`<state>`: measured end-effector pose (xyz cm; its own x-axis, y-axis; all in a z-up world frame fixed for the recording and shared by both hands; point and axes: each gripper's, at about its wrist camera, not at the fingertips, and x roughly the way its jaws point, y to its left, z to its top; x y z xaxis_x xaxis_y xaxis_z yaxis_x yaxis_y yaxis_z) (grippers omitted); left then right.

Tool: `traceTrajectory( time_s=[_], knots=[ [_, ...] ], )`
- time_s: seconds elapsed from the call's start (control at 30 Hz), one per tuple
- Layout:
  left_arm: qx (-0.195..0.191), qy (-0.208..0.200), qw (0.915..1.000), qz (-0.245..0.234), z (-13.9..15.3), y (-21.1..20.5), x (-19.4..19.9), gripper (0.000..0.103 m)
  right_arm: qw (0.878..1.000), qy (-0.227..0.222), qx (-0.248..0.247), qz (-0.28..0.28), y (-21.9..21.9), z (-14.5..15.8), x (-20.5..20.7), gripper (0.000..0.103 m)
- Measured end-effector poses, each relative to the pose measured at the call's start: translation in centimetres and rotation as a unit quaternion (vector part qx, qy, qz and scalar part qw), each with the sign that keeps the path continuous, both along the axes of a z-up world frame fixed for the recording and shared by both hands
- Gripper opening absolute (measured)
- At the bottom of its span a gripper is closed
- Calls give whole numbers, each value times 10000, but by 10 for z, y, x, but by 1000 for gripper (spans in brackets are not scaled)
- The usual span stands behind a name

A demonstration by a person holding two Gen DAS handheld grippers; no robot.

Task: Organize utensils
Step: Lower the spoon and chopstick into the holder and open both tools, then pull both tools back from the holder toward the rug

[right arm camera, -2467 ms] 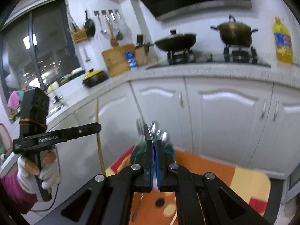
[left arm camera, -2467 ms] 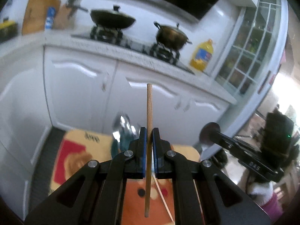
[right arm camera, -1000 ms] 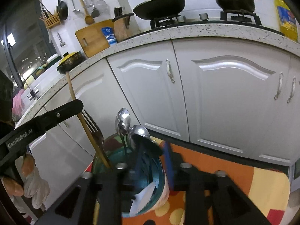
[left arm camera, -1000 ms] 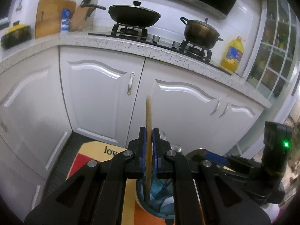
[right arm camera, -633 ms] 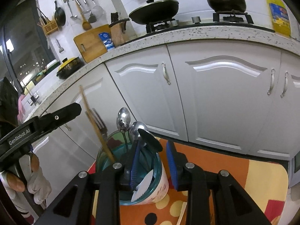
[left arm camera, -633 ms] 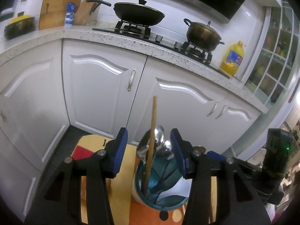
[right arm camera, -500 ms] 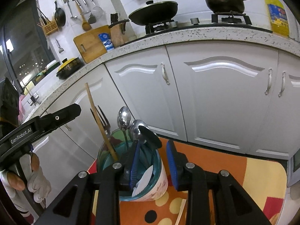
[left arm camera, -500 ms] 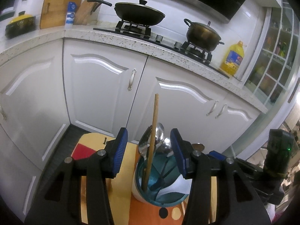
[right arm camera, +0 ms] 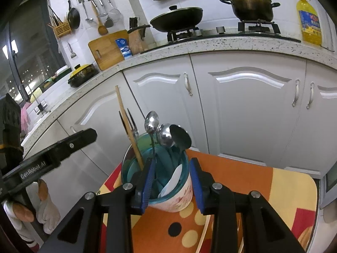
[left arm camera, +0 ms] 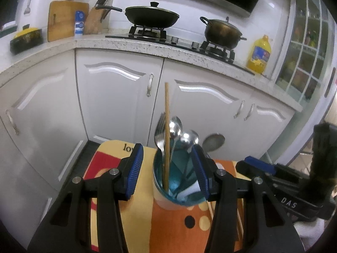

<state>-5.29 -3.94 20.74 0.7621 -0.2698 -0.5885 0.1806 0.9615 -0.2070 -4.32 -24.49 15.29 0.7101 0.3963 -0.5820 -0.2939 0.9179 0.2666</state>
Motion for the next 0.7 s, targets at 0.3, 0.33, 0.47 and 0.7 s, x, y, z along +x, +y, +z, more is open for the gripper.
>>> traceTrajectory(
  time_s=[0.3, 0.33, 0.47, 0.7],
  knots=[
    [116, 19, 9999, -37, -6, -11, -25, 47, 9996, -30, -202, -177, -5, -1, -32, 34],
    [142, 18, 9999, -57, -7, -13, -29, 47, 9996, -32, -215, -190, -6, -1, -34, 34],
    [227, 25, 9997, -90, -10, -21, -39, 47, 9993, -15, -210, -304, -11, -4, -47, 34],
    [271, 137, 9994, -177, -15, -36, -49, 47, 9983, 34, -286, -505, -22, -12, -64, 35]
  ],
)
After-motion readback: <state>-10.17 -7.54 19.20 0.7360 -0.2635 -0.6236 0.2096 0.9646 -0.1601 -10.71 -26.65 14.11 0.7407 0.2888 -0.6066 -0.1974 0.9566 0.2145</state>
